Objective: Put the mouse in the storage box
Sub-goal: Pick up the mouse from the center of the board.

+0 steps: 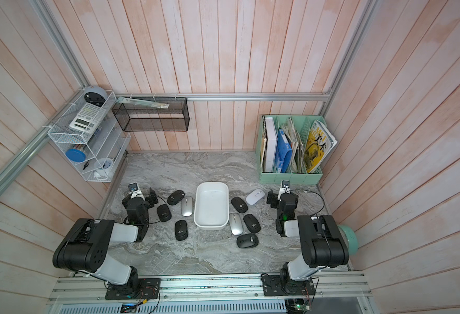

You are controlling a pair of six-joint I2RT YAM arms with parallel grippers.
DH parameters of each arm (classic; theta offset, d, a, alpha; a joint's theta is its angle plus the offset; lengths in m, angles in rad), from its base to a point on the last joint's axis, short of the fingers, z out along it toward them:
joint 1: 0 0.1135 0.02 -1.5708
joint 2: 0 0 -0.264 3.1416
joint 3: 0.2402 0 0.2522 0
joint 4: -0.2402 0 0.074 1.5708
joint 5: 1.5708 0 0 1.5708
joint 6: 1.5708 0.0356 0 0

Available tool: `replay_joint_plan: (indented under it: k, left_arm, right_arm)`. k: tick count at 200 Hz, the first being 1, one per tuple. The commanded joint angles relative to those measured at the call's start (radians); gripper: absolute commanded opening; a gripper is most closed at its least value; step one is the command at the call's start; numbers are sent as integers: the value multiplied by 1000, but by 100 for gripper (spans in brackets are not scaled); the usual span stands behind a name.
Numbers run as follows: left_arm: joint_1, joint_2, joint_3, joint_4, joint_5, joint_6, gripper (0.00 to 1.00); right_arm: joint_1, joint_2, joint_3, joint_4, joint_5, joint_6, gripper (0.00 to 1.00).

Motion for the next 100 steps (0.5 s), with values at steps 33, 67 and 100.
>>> replay_joint_plan:
  k: [33, 67, 100]
  left_arm:
    - [-18, -55, -13, 16, -68, 12, 100]
    - [-83, -247, 33, -207, -124, 72, 100]
    - [-101, -445, 175, -530, -102, -30, 100]
  right_arm:
    - [48, -59, 19, -38, 205, 13, 98]
    - [142, -156, 167, -336, 276, -86, 98]
    - [179, -248, 378, -727, 257, 85, 98]
